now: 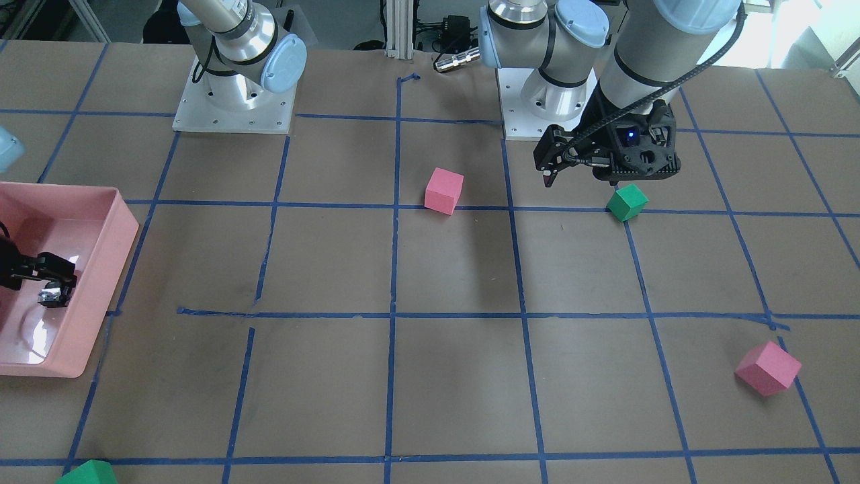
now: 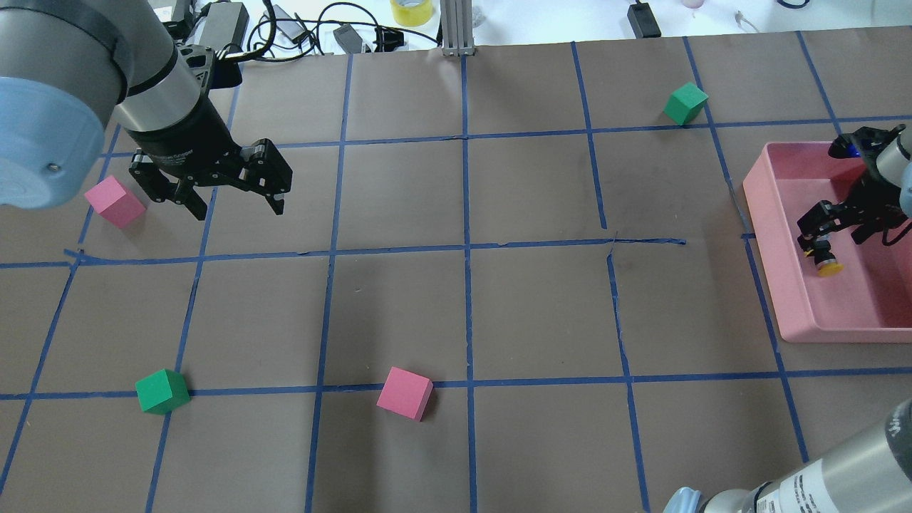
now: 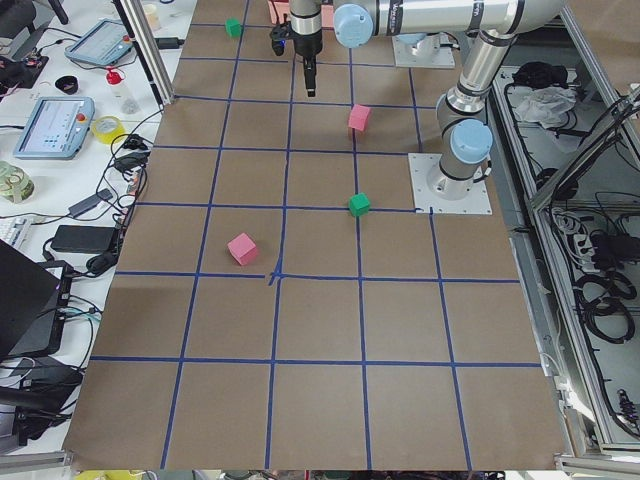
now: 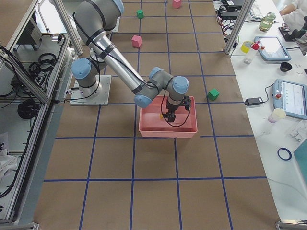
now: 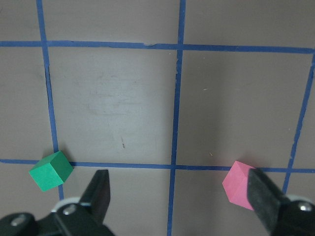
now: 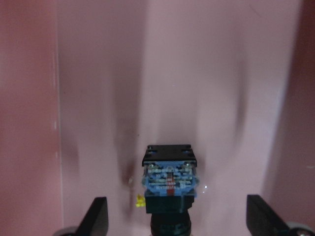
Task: Align button upright
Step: 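Lower the right gripper and grasp the black button switch in the bin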
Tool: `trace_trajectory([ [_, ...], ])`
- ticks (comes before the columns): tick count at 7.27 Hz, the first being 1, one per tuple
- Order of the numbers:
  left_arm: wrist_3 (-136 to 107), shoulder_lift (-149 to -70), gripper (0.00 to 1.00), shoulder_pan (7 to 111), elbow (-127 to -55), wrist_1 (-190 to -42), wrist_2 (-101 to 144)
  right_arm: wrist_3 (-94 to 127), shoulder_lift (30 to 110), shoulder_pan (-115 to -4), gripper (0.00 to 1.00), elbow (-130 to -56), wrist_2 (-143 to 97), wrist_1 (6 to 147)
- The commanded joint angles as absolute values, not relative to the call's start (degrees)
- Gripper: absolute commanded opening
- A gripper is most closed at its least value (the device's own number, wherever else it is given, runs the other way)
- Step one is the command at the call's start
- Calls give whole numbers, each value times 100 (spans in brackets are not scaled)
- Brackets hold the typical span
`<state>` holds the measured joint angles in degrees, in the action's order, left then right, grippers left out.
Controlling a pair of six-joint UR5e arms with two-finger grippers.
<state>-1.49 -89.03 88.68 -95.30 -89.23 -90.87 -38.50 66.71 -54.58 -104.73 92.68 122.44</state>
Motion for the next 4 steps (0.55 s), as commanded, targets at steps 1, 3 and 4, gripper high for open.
trace_trajectory([
  [1, -141, -8903, 100, 8868, -9536, -8921, -9105, -3850, 6671, -5458, 100, -10538, 9272, 12252],
  [3, -149, -8886, 100, 8877, -9527, -8912, -9071, -3850, 6671, -5458, 98, -10556, 9281, 12252],
  [4, -141, -8877, 100, 8868, -9519, -8886, -9114, -3850, 6653, -5458, 96, -10564, 9281, 12513],
])
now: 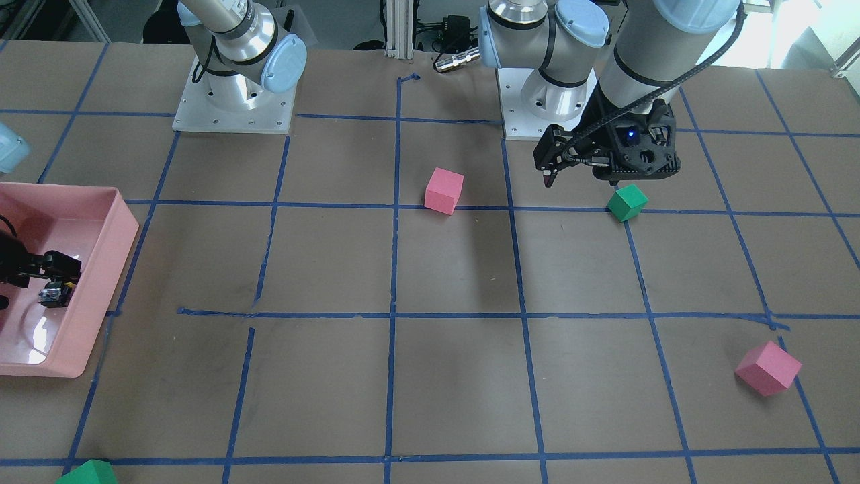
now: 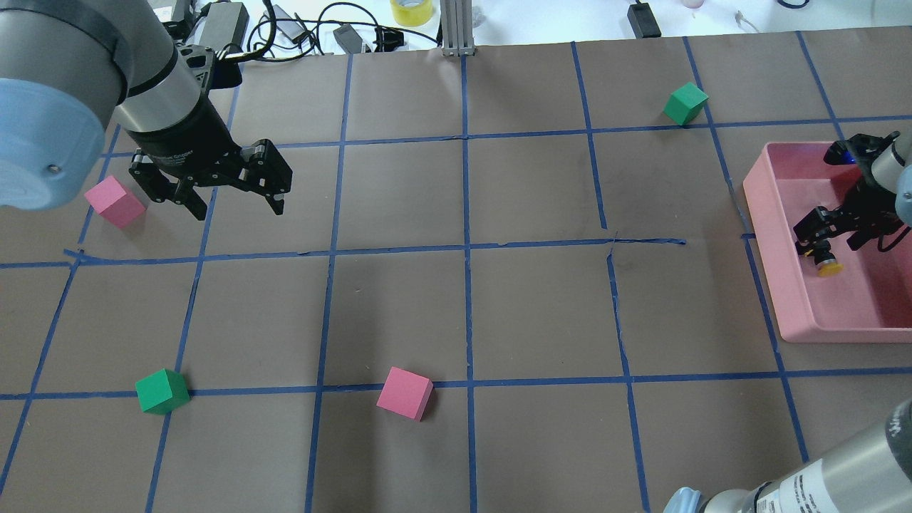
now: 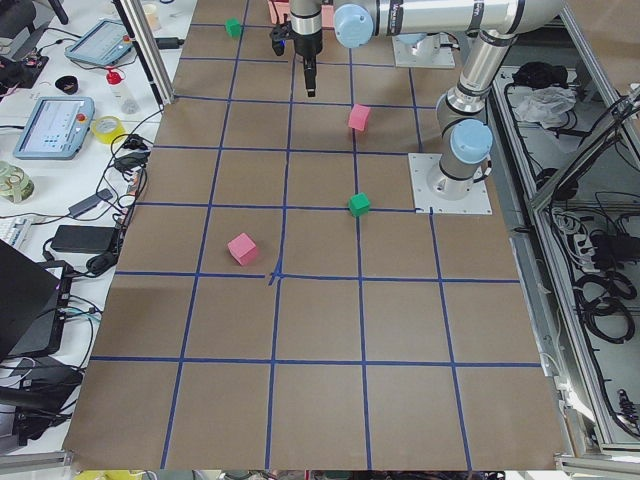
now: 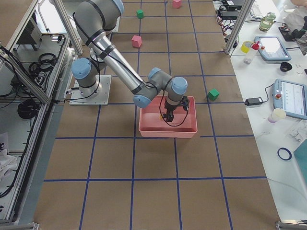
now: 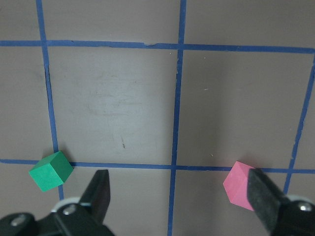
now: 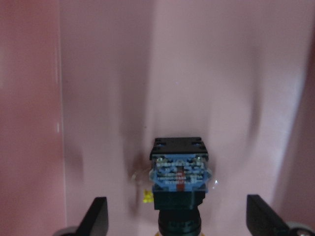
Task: Align button upright
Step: 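Lower the right gripper and grasp the black button switch in the bin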
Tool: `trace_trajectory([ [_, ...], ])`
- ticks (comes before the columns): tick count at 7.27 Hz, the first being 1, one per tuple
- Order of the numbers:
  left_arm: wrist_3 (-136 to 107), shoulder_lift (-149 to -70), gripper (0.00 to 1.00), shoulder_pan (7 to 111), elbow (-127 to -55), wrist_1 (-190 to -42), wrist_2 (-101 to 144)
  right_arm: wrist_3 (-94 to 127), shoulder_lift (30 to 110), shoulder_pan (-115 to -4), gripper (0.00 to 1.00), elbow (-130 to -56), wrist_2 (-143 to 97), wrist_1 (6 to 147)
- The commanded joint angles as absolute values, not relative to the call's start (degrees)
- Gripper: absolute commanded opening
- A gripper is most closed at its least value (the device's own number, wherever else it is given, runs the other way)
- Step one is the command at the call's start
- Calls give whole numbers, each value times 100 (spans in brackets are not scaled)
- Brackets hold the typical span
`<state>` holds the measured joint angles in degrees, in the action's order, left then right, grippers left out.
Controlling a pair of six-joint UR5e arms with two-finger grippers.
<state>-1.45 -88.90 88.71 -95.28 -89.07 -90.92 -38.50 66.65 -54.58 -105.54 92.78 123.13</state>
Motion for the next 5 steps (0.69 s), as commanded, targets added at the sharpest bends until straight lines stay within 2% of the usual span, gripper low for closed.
trace_trajectory([
  [1, -141, -8868, 100, 8868, -9484, -8886, -9123, -3850, 6532, -5458, 96, -10564, 9220, 12907],
  [4, -141, -8824, 100, 8877, -9536, -8886, -9105, -3832, 6442, -5458, 96, -10564, 9246, 12938],
  [5, -132, -8833, 100, 8877, -9545, -8912, -9123, -3841, 6442, -5458, 85, -10564, 9290, 12911],
])
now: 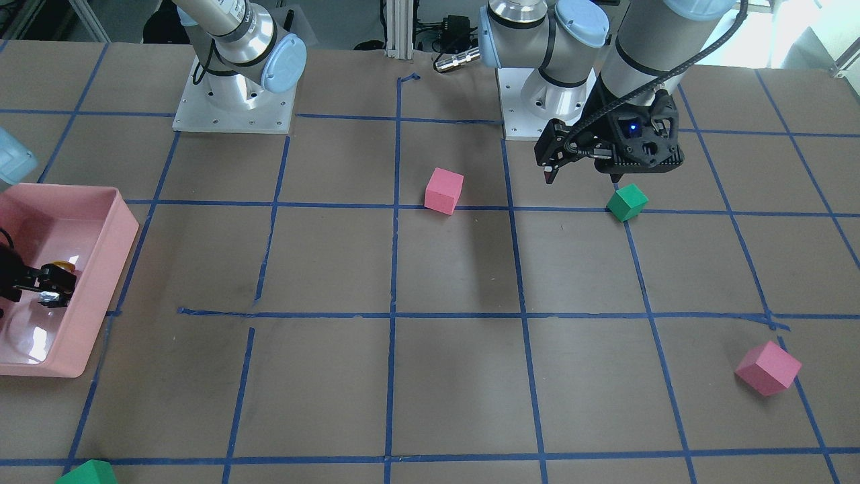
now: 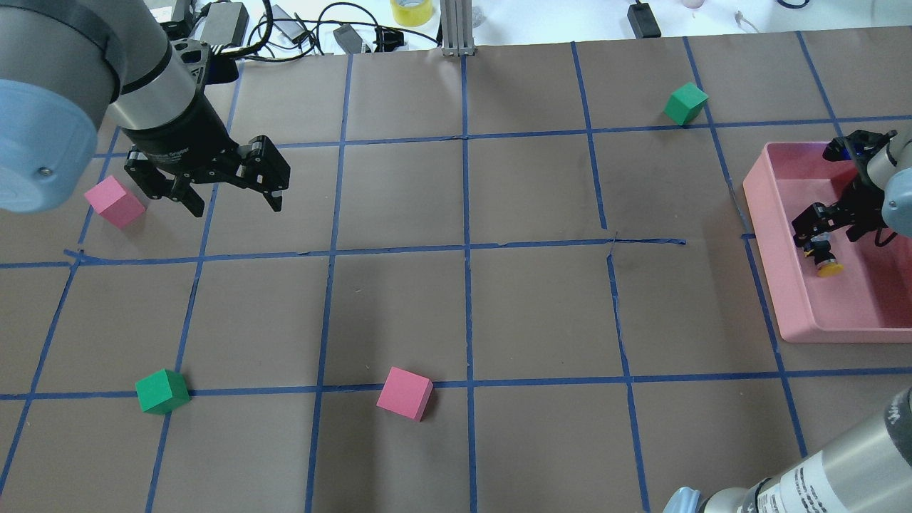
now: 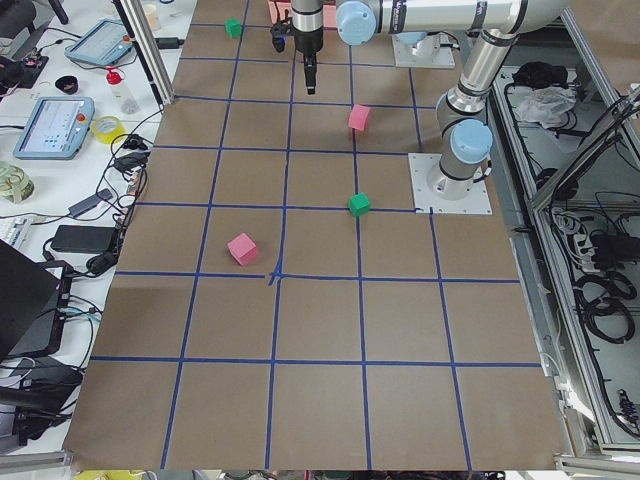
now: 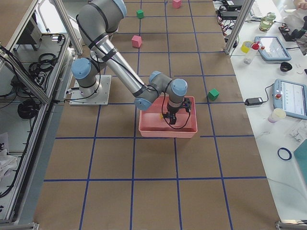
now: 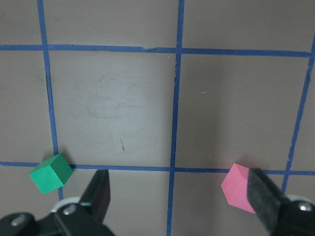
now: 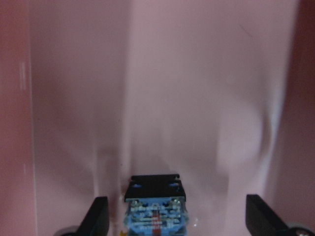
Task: Align button upright
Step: 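Lower the right gripper and grasp the black button switch in the bin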
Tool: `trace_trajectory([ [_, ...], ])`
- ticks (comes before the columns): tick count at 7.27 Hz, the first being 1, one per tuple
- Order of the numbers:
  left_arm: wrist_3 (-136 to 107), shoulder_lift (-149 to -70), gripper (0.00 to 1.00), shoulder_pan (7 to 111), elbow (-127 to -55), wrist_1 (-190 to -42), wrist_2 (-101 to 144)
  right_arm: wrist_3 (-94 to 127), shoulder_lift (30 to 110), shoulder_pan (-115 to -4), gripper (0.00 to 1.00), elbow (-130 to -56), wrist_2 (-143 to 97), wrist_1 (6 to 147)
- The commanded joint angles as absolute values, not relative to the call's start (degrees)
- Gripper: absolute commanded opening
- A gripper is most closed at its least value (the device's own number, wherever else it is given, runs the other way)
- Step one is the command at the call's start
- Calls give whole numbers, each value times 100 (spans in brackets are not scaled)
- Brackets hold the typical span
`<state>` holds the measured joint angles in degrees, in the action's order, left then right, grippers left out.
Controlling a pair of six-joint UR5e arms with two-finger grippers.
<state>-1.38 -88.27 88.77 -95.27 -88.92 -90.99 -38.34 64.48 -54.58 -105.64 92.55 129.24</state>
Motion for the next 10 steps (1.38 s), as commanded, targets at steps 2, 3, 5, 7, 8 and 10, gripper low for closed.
trace_trajectory([
  [2, -105, -8833, 100, 8859, -9545, -8886, -9114, -3850, 6442, -5458, 44, -10564, 9342, 12859],
  [3, -105, -8816, 100, 8868, -9545, -8886, -9123, -3850, 6451, -5458, 25, -10564, 9421, 12850],
  [5, -105, -8807, 100, 8868, -9545, -8877, -9114, -3850, 6469, -5458, 0, -10564, 9404, 12832],
  [7, -97, -8824, 100, 8868, -9554, -8886, -9114, -3832, 6521, -5458, 0, -10547, 9413, 12832],
  [8, -97, -8816, 100, 8868, -9545, -8877, -9114, -3841, 6539, -5458, 0, -10547, 9404, 12806],
  [10, -97, -8798, 100, 8868, -9536, -8886, -9088, -3754, 7054, -5475, 0, -10372, 9396, 12028],
])
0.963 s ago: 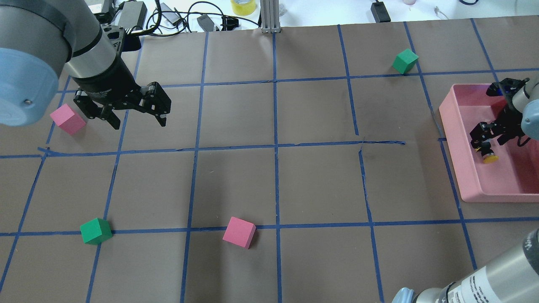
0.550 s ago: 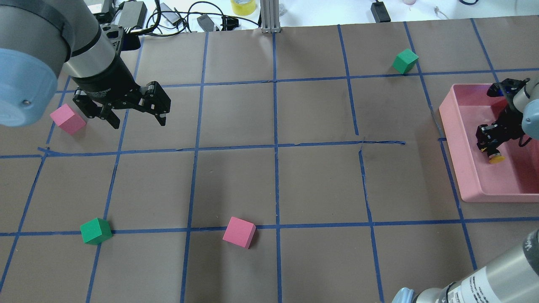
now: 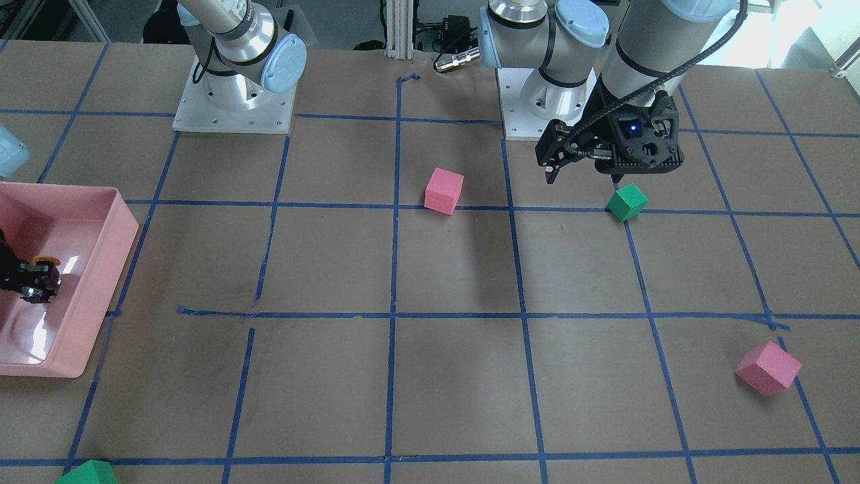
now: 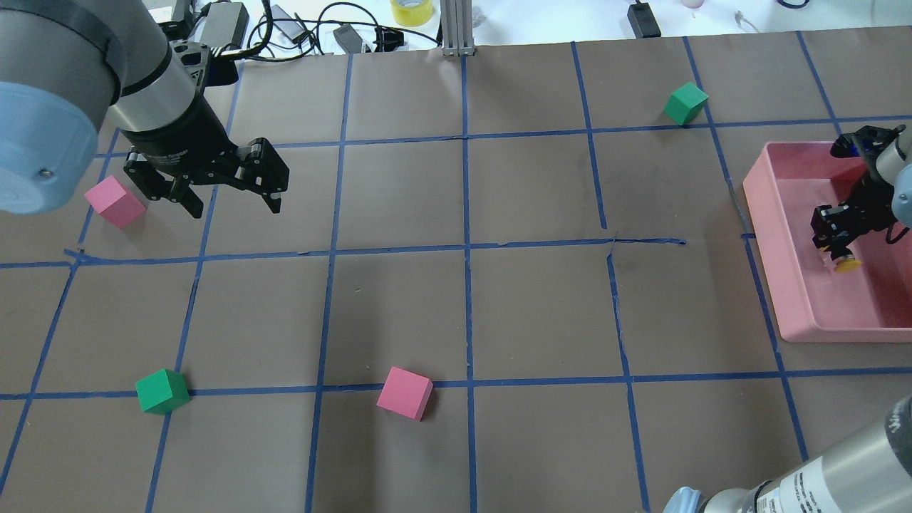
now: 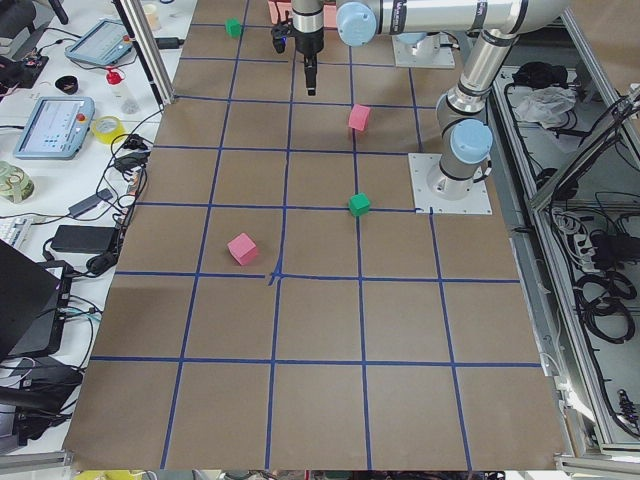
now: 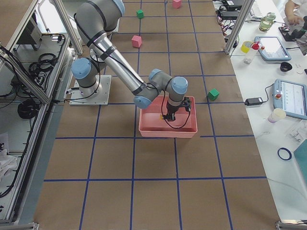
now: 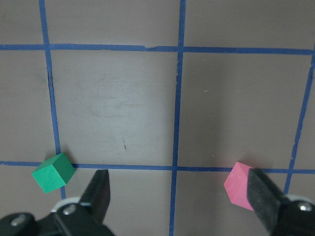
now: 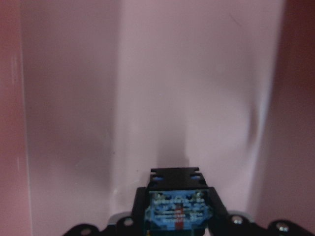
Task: Align button upright
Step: 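Lower the right gripper and grasp the black button switch in the bin, then lift the button out of the bin and carry it to the table center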
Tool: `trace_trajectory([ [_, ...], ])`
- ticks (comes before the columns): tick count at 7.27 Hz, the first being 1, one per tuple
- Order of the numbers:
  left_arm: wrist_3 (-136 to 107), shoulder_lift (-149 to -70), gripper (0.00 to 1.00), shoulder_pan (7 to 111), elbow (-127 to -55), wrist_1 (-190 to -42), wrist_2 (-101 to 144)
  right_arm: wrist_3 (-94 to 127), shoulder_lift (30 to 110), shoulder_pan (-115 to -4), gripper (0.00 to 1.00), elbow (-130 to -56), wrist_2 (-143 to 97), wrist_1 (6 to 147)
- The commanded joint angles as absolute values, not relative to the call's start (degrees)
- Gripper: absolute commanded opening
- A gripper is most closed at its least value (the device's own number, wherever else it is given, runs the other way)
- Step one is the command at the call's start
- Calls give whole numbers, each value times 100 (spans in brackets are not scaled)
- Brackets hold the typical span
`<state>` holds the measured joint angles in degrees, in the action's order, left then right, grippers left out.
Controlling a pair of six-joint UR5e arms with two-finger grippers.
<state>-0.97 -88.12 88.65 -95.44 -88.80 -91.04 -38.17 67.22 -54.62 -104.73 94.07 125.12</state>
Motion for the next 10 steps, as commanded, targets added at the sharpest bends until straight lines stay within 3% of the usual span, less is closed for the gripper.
trace_trajectory([
  [1, -97, -8798, 100, 8868, -9536, -8886, -9053, -3622, 7475, -5563, 0, -10110, 9396, 11536],
  [5, -79, -8780, 100, 8859, -9527, -8886, -9114, -2884, 7761, -6974, 0, -8405, 9395, 9353],
  [7, -79, -8711, 100, 8868, -9527, -8929, -9123, -1433, 7683, -8088, 0, -8498, 9038, 9376],
  [10, -79, -8719, 100, 8868, -9554, -8991, -9123, 679, 7140, -9918, 0, -8578, 8956, 10683],
])
